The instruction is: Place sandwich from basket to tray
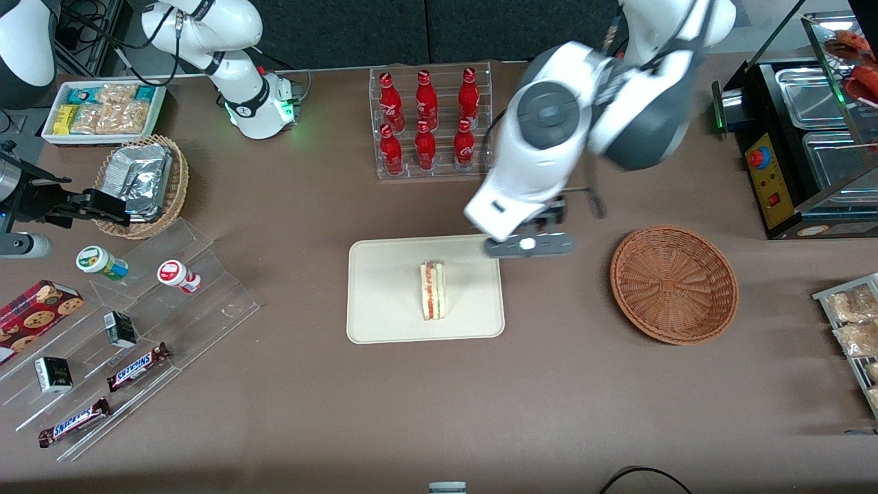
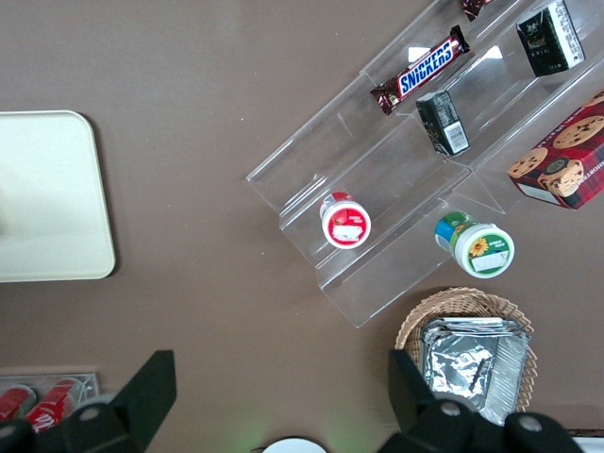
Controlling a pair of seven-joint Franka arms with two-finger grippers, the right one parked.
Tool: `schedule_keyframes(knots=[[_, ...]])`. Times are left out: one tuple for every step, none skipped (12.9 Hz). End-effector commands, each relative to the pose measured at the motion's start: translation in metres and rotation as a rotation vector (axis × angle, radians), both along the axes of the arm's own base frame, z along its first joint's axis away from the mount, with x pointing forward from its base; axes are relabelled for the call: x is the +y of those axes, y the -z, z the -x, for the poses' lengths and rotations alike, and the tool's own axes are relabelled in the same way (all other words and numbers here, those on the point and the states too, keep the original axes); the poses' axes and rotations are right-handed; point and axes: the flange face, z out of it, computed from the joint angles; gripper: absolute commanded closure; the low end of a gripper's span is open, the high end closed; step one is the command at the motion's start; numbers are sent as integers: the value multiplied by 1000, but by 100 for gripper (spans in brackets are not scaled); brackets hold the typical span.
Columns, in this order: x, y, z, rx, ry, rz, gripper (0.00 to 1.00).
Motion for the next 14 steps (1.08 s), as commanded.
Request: schedule_keyframes(knots=[[90, -28, 5, 49, 63, 51, 0], [133, -35, 8, 56, 74, 76, 0], [171, -40, 13, 58, 79, 98, 0], [207, -44, 20, 61, 88, 120, 0], [233, -48, 25, 60, 94, 112, 0], [254, -54, 31, 65, 107, 72, 0], [268, -59, 33, 66, 97, 62, 0], [278, -60, 31, 63, 79, 61, 0], [279, -61, 30, 59, 76, 59, 0], [278, -59, 29, 59, 77, 52, 0], [278, -58, 28, 58, 77, 48, 0], [279, -59, 27, 51, 77, 41, 0], [278, -61, 26, 44, 77, 37, 0], [279, -60, 25, 42, 75, 36, 0]])
